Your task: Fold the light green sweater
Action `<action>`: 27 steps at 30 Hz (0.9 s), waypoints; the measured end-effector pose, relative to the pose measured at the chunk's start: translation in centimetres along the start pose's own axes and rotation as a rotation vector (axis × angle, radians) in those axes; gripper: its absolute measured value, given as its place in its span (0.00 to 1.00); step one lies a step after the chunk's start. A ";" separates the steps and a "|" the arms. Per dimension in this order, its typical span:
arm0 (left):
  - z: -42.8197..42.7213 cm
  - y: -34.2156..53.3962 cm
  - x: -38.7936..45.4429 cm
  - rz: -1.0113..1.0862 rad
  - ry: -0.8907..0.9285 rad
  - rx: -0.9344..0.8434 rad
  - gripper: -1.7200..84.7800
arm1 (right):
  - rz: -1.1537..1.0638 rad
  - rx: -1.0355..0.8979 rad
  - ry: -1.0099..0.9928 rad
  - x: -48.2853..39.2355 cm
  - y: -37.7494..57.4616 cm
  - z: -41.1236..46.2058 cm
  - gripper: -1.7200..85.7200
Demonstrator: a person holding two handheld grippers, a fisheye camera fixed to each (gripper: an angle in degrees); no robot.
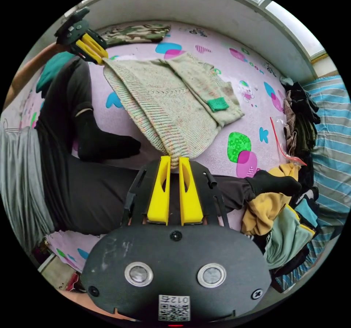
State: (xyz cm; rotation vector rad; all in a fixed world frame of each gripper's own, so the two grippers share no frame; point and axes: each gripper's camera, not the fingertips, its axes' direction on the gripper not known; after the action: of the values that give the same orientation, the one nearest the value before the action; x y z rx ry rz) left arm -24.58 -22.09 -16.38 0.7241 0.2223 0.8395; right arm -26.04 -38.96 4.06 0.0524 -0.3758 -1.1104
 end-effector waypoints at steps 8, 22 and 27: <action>-6.7 3.1 1.7 0.085 0.063 -0.060 0.05 | -0.109 -0.015 -0.076 -1.5 2.5 -3.0 0.06; -11.5 0.8 -13.3 -0.007 0.153 0.002 0.05 | -0.059 -0.019 -0.130 11.9 -0.8 -2.2 0.06; -10.7 -0.5 -20.3 -0.044 0.218 -0.003 0.05 | -0.025 -0.051 -0.168 18.8 -3.3 1.5 0.06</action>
State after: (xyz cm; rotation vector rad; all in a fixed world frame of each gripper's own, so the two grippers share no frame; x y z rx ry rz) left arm -42.53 -32.09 -26.55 0.6221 0.4307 0.8763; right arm -22.04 -56.79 9.74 -0.0816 -0.4979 -1.1522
